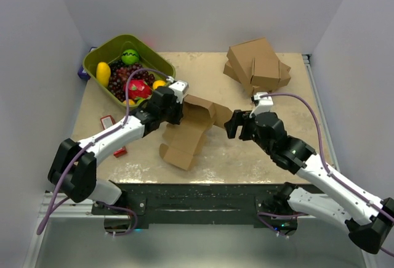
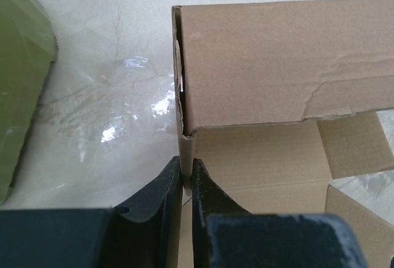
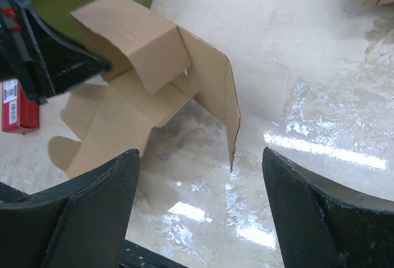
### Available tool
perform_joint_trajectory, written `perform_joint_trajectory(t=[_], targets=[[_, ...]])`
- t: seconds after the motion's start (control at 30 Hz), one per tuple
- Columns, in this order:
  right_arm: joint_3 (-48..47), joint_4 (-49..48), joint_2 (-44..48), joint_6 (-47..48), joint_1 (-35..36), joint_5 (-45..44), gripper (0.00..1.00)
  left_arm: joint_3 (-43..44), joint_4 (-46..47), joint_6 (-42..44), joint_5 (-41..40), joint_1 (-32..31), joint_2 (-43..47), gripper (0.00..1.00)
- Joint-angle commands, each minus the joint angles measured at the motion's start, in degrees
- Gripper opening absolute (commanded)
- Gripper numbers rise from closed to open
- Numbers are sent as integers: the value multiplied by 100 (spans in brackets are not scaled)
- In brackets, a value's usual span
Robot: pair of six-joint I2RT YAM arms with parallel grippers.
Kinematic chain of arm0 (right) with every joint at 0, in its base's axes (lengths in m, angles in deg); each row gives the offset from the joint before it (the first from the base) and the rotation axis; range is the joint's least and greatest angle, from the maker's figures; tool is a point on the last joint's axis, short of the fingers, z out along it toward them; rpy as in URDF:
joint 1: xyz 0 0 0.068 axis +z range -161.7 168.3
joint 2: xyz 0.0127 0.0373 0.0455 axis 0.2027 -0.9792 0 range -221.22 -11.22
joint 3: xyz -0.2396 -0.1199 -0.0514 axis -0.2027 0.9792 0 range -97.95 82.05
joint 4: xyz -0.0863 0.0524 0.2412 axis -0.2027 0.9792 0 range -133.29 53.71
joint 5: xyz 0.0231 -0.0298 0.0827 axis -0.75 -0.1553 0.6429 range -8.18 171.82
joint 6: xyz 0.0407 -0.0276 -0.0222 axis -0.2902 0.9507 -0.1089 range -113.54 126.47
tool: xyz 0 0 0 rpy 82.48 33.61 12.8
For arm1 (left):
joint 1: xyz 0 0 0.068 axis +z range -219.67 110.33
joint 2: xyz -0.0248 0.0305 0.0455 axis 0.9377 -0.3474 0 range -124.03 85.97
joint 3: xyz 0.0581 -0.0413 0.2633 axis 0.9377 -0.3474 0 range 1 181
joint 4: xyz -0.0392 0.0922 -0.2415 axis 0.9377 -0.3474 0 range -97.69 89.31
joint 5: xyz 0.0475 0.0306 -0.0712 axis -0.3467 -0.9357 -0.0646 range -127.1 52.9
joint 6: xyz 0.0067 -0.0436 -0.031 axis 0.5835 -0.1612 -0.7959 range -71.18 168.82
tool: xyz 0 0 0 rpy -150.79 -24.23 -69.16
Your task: Fold the paper box
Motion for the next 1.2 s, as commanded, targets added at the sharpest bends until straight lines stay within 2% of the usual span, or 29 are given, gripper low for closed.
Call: perform_joint_trajectory(t=[0.0, 0.27, 0.43, 0.53, 0.57, 0.67, 0.77, 0.87, 1.17], targets=[[362, -206, 39, 94, 22, -114, 83, 405, -512, 423, 210, 82, 245, 0], [934, -1171, -321, -74, 22, -615, 80, 485, -468, 695, 368, 82, 149, 0], [1101, -1700, -549, -109, 22, -545, 70, 292, -170, 704, 377, 82, 271, 0], [1128, -1885, -760, -161, 31, -483, 53, 177, 24, 652, 403, 82, 298, 0], [1128, -1938, -796, -161, 22, -466, 39, 116, 76, 608, 368, 82, 307, 0], [1128, -1956, -849, -197, 31, -431, 14, 37, 296, 476, 123, 82, 298, 0], [1171, -1973, -840, -240, 31, -457, 6, -112, 586, 275, -140, 82, 289, 0], [1198, -2035, -875, -284, 40, -396, 0, -209, 745, 72, -422, 73, 228, 0], [1233, -2079, -954, -346, 84, -395, 0, -544, 930, -43, -1161, 82, 192, 0]])
